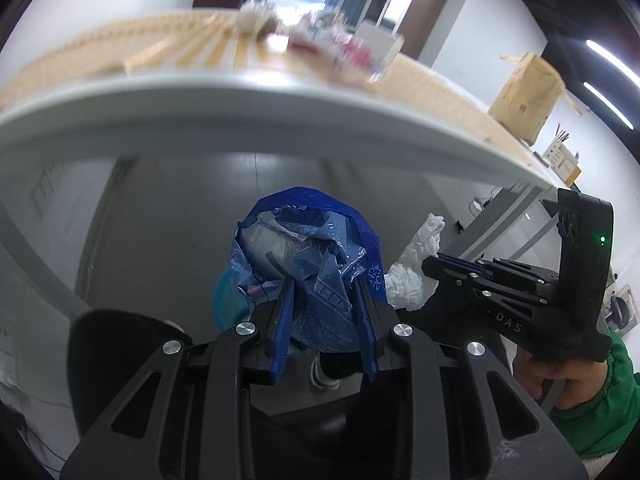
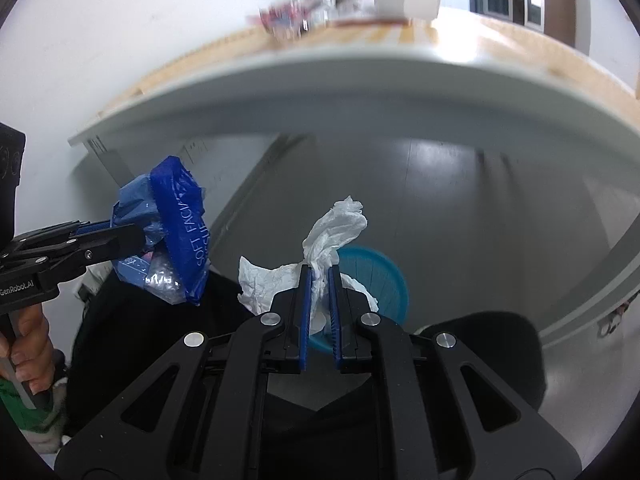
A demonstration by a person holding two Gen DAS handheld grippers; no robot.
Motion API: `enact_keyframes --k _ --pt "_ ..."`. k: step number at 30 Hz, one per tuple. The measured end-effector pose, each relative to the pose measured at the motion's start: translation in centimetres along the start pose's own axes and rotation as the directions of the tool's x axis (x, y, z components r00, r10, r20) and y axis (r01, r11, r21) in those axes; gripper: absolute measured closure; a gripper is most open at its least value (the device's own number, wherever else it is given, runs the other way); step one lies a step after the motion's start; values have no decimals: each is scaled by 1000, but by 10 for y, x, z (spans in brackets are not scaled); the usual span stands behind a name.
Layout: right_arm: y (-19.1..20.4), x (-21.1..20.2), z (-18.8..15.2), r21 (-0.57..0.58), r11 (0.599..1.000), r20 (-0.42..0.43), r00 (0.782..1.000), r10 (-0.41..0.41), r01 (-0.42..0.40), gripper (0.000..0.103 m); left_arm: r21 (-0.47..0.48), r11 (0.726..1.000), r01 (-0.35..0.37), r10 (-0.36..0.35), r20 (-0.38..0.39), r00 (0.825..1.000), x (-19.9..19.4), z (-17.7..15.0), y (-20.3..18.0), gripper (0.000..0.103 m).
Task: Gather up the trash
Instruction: 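Carry the blue bag and tissue down over the blue wastebasket with both tools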
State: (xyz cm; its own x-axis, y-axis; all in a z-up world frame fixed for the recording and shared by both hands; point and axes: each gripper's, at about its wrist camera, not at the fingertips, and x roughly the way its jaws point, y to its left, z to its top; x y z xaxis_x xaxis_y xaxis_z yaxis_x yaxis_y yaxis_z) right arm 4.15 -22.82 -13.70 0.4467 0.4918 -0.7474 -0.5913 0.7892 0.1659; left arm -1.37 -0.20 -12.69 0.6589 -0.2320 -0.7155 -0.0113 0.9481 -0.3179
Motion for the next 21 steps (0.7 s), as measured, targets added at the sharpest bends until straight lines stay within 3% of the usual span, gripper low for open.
enact_keyframes --k 11,16,21 --pt "-13 71 -5 7 1000 -150 989 -6 8 95 -76 997 -16 7 -106 994 60 -3 38 75" --pt "-23 114 -8 -6 998 -226 972 -63 63 95 -91 996 -25 9 -173 985 92 -6 48 75" --pt "-37 144 -5 54 997 -283 958 -42 59 95 -146 989 -22 -12 -225 974 120 0 68 75"
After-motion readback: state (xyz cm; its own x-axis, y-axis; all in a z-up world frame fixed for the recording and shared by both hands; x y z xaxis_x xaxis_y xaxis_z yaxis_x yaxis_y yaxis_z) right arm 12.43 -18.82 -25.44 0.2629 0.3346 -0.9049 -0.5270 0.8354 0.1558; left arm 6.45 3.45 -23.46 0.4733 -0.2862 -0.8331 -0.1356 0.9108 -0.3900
